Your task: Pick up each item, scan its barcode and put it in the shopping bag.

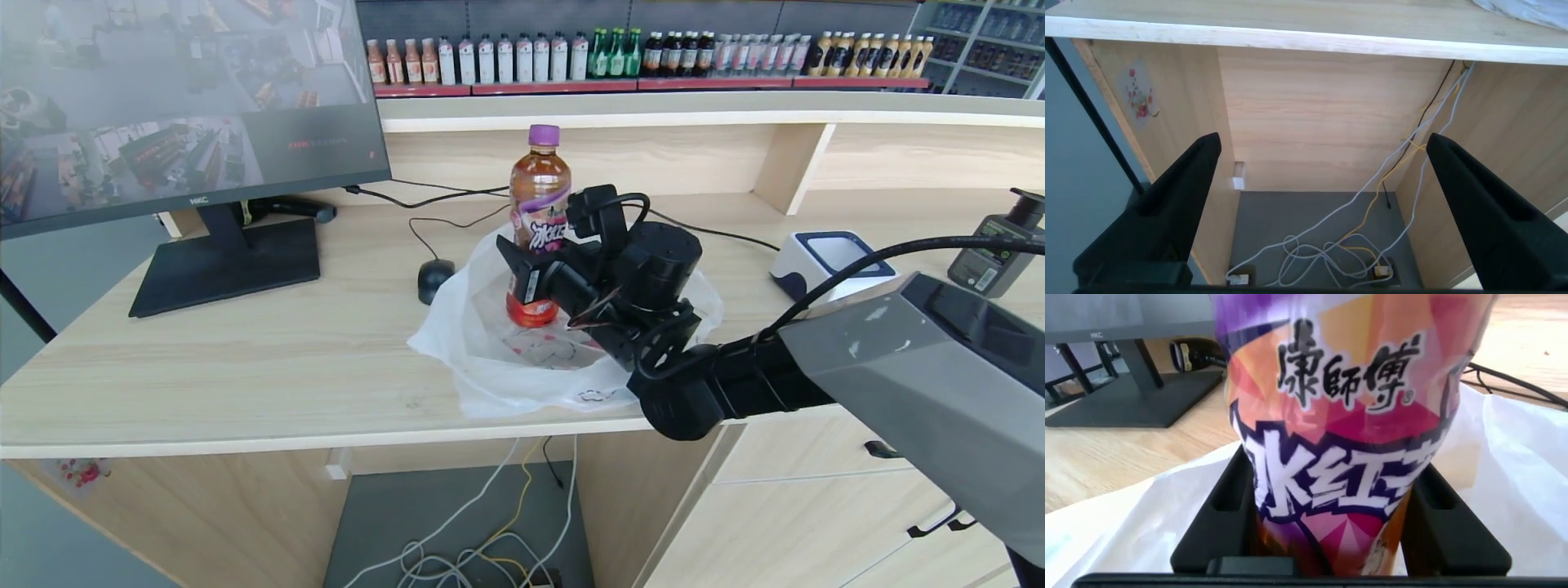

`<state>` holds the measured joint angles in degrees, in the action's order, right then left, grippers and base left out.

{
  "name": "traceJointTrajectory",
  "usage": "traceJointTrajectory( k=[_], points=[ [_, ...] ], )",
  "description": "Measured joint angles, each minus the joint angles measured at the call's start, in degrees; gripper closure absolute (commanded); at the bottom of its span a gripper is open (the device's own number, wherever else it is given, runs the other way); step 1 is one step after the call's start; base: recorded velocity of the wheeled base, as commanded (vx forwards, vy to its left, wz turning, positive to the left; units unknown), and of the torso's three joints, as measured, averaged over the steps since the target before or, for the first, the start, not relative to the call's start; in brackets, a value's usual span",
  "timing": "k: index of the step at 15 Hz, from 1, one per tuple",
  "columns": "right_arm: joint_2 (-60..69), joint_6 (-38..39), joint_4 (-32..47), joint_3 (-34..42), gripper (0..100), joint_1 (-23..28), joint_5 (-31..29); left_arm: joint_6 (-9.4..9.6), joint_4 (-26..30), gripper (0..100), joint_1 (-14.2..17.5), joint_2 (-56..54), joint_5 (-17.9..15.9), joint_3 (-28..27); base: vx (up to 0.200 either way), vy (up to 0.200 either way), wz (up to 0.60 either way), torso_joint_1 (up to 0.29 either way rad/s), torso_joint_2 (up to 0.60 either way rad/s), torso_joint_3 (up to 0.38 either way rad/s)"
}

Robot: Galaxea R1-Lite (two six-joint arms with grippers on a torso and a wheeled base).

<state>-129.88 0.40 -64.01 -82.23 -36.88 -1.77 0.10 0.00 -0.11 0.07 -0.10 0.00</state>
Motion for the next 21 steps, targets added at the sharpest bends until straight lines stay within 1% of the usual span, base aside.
traceJointTrajectory(
  k=[1,4,11,12,21],
  points=[
    [-0.11,-0.35,-2.15,1.52,100,-0.02,0.0,0.06,0.0,0,0.0,0.0,0.0,0.0,0.0,0.0,0.0,0.0,0.0,0.0],
    [-0.09,-0.54,-4.66,5.0,100,-0.06,-0.06,0.11,0.0,0,0.0,0.0,0.0,0.0,0.0,0.0,0.0,0.0,0.0,0.0],
    [0.0,-0.61,-4.5,5.68,100,0.0,0.0,0.15,0.0,0,0.01,0.0,0.0,0.0,0.0,0.0,0.0,0.0,0.0,0.0],
    [0.02,-0.59,-4.46,5.68,0,-0.02,0.0,0.17,0.0,0,0.01,0.0,0.0,0.0,0.0,0.0,0.0,0.0,0.0,0.0],
    [0.02,-0.3,-5.25,5.71,0,-0.38,-0.41,0.15,0.0,0,0.01,0.0,0.0,0.0,0.0,0.0,0.0,0.0,0.0,0.0]
  ],
)
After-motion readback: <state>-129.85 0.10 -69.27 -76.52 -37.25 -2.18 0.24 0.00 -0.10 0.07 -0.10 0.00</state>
